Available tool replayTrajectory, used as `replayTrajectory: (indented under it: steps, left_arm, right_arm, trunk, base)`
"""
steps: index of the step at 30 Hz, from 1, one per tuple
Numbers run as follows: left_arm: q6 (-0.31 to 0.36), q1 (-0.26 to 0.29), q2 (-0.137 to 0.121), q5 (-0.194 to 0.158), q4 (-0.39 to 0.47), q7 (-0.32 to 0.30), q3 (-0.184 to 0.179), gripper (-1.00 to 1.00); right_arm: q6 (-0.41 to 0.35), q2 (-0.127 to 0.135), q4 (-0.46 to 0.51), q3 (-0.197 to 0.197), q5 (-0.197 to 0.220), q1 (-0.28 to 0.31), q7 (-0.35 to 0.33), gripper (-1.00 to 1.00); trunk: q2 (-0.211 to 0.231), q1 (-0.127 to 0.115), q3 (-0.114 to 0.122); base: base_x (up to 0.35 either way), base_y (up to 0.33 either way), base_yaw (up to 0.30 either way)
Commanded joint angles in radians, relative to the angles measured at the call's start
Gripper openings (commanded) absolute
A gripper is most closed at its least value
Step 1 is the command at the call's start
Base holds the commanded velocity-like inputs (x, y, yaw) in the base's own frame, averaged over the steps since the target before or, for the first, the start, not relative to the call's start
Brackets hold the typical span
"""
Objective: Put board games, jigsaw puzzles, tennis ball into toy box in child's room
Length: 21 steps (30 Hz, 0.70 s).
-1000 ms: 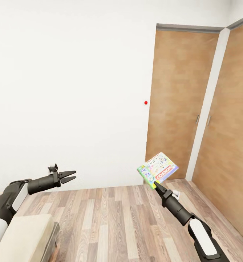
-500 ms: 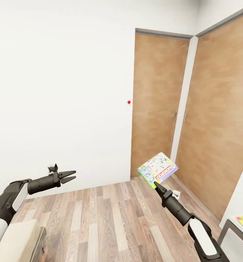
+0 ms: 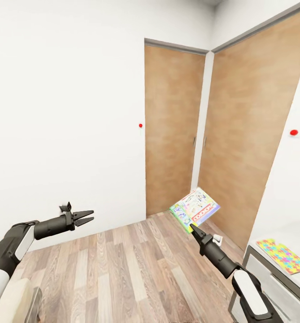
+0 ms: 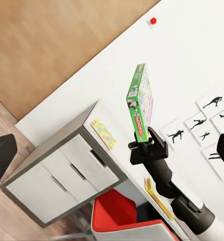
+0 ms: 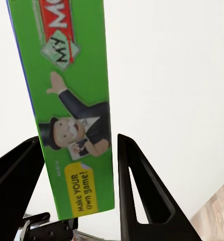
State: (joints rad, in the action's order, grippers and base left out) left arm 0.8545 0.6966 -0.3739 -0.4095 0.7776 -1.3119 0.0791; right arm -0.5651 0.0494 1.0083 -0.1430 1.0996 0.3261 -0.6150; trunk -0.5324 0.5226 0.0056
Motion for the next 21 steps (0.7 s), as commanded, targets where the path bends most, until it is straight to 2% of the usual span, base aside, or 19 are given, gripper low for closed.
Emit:
replayTrajectory:
  steps: [1, 21]
  left_arm:
    - [0.009, 0.0, 0.0, -0.003, 0.0, -0.001, 0.0, 1.0]
    - [0.009, 0.0, 0.0, -0.003, 0.0, -0.001, 0.0, 1.0]
  right_arm:
    - [-0.009, 0.0, -0.001, -0.001, 0.009, 0.001, 0.0, -1.0]
    - [-0.009, 0.0, -0.001, -0.001, 0.009, 0.001, 0.0, -1.0]
  trunk:
    - [-0.001, 0.0, 0.0]
    - [-0.001, 0.0, 0.0]
  base:
    - [-0.008, 0.004, -0.281]
    - [-0.001, 0.0, -0.281]
